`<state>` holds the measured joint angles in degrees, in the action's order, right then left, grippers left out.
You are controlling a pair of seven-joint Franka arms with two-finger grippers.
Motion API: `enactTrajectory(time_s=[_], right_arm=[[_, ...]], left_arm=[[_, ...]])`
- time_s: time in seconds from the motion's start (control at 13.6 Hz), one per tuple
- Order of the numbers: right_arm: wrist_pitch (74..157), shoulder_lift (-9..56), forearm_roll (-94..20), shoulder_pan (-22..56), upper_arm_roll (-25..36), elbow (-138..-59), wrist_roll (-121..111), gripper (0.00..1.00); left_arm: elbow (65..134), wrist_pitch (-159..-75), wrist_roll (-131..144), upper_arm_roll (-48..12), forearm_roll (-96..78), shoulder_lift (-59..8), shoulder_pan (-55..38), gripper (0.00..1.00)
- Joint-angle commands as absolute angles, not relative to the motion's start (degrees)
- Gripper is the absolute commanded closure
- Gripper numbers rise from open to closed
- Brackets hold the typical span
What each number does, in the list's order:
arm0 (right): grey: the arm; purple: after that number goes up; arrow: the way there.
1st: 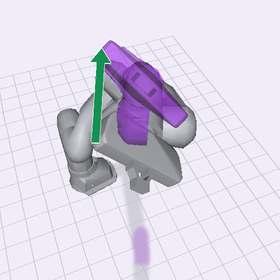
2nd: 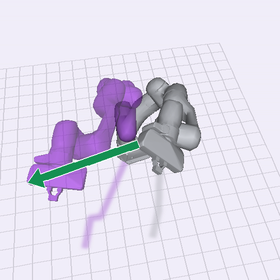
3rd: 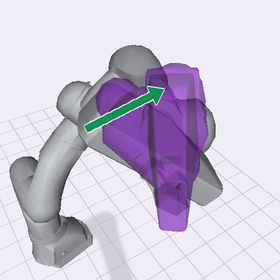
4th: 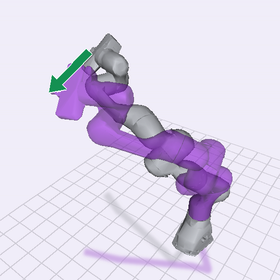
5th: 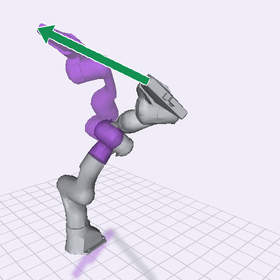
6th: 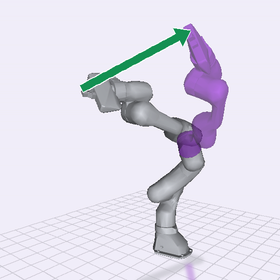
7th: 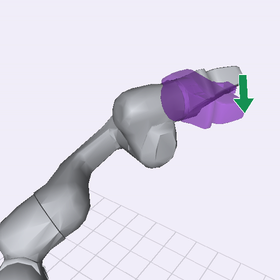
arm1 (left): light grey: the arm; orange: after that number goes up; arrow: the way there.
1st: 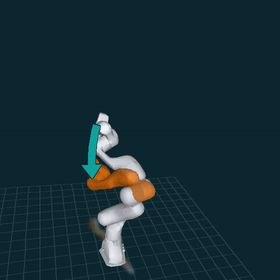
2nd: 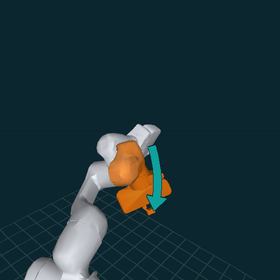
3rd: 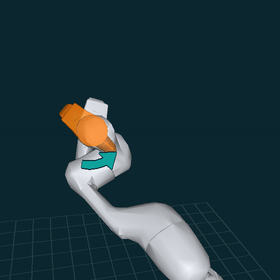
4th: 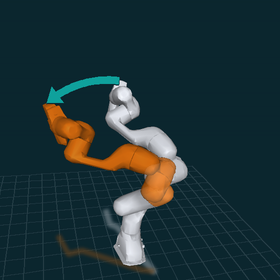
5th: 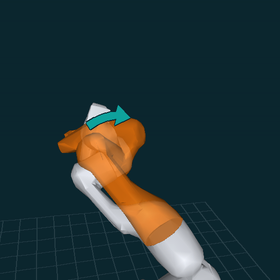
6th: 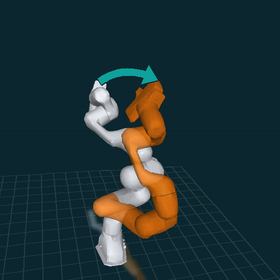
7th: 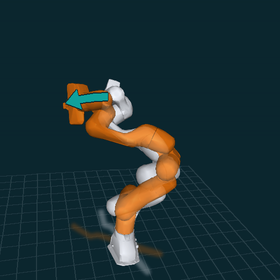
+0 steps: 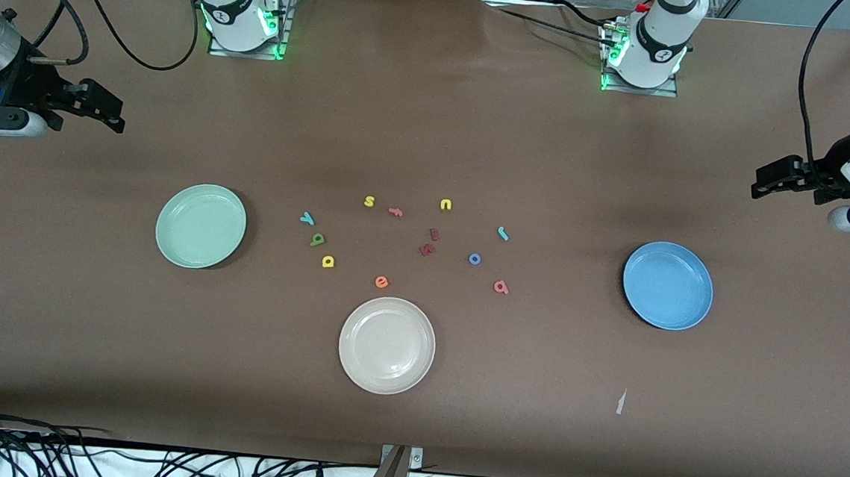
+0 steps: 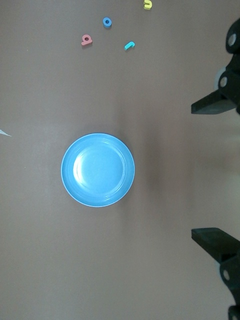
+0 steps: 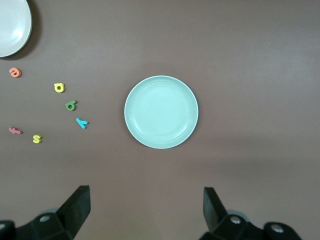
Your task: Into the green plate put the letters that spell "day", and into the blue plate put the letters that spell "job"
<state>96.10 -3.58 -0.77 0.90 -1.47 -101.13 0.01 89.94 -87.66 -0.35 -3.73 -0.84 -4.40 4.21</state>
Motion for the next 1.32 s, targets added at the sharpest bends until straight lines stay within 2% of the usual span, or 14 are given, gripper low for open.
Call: enactTrajectory(time_s=[0.0, 0.37, 0.59, 0.73, 0.96, 1.25], right_arm=[[95.3, -3.3, -0.9, 0.8, -1.7, -100.0, 0.4, 0.00], [95.2, -3.3, -0.9, 0.8, -1.7, -100.0, 0.3, 0.00], [94.9, -3.3, -0.9, 0.9, -1.7, -100.0, 0.2, 0.00], [94.9, -2.3, -0.8, 2.4, -1.8, -100.0, 0.3, 0.00], [94.8, 2.2, -0.7, 7.4, -1.8, -100.1, 0.3, 0.00], [97.0, 11.7, -1.0, 13.7, -3.1, -101.5, 0.5, 0.00]], left_arm=[[88.6, -87.0, -0.9, -3.7, -0.3, -5.0, 4.0, 0.00], [88.3, -87.6, -0.8, -3.7, 0.6, -5.3, 3.9, 0.00], [88.3, -87.7, -0.3, -3.9, 0.5, -7.1, 3.5, 0.00], [88.1, -87.7, -0.4, -3.9, 0.2, -11.0, 3.3, 0.00], [87.8, -89.4, 2.6, -4.7, -0.4, -15.8, -1.7, 0.00], [89.0, -99.9, 21.0, -5.0, -1.9, -22.5, -9.7, 0.00]])
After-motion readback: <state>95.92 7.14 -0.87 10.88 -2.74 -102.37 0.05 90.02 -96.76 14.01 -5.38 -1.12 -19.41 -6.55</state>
